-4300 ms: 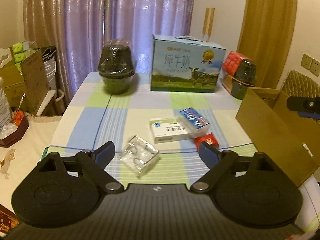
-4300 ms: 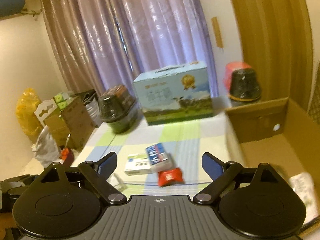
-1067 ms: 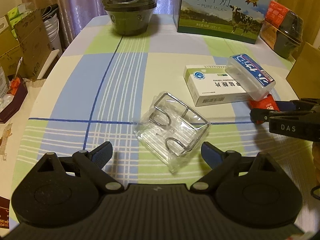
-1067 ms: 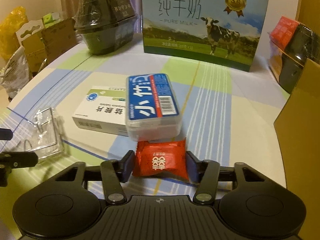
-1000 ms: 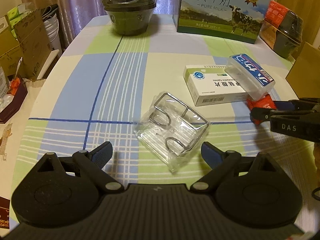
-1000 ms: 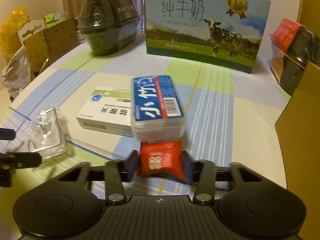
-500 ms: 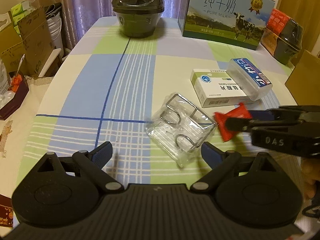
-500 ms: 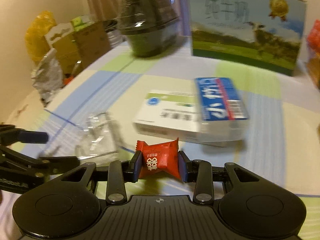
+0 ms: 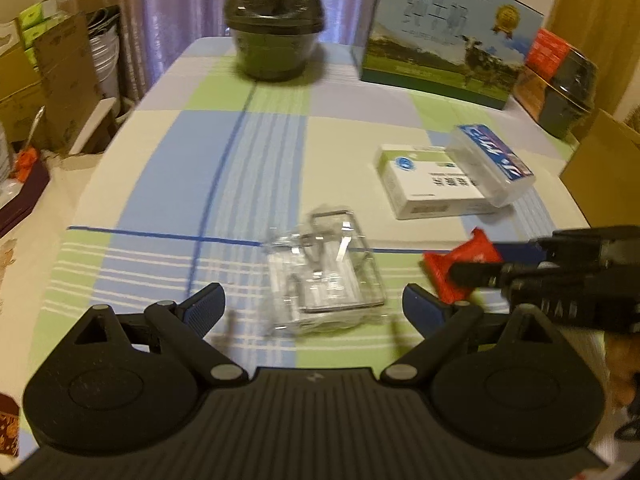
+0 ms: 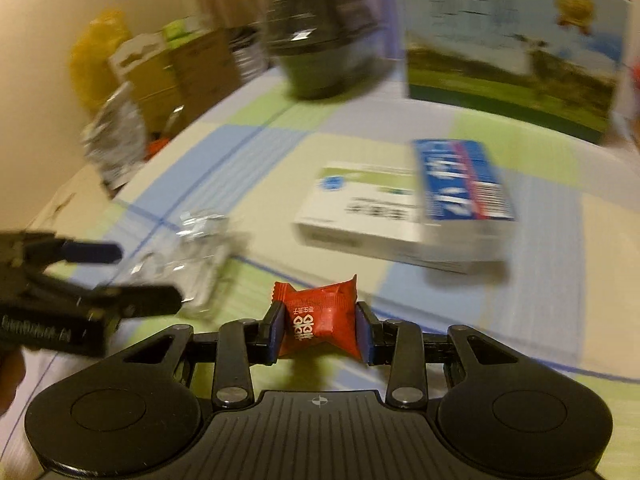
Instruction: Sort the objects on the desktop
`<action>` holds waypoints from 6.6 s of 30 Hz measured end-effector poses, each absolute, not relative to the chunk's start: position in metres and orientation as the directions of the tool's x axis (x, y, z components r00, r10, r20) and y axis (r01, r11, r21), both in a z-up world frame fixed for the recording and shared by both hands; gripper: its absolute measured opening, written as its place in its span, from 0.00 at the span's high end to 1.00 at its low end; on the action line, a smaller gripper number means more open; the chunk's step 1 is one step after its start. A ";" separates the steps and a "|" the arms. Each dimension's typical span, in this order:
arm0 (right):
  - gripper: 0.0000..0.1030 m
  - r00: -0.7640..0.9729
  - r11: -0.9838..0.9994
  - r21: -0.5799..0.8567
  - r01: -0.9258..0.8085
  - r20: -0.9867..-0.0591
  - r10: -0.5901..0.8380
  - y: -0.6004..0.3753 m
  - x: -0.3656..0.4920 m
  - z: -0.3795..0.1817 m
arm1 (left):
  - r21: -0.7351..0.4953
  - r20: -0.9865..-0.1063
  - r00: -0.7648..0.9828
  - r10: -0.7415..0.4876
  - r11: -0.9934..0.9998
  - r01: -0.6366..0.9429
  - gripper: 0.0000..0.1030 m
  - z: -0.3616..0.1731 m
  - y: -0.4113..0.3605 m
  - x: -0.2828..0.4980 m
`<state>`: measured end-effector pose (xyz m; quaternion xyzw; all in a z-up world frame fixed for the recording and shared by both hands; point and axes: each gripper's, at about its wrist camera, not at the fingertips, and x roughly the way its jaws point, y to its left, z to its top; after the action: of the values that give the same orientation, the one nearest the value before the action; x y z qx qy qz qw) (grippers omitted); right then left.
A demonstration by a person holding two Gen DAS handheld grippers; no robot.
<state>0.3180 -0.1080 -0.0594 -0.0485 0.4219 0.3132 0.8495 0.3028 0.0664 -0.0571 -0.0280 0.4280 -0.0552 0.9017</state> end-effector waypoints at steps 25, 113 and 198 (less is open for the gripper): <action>0.67 0.372 0.834 0.239 -0.497 -0.810 0.453 -0.182 0.270 -0.043 | -0.093 -0.813 0.519 -0.263 0.939 0.331 0.47 -0.055 0.008 0.255; 0.65 0.703 0.945 0.128 -0.301 -0.640 0.311 -0.197 0.170 -0.051 | 0.061 -0.693 0.714 -0.098 0.979 0.193 0.51 -0.053 -0.018 0.174; 0.65 0.878 0.980 0.199 0.018 -0.472 0.080 -0.466 0.175 0.088 | -0.162 -0.539 0.633 -0.556 0.805 0.571 0.52 0.061 -0.264 0.203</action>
<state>0.1748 -0.4656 0.0883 0.0993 0.2463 0.0162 0.9640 0.2027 -0.2638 0.0615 0.0120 0.2940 -0.3119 0.9034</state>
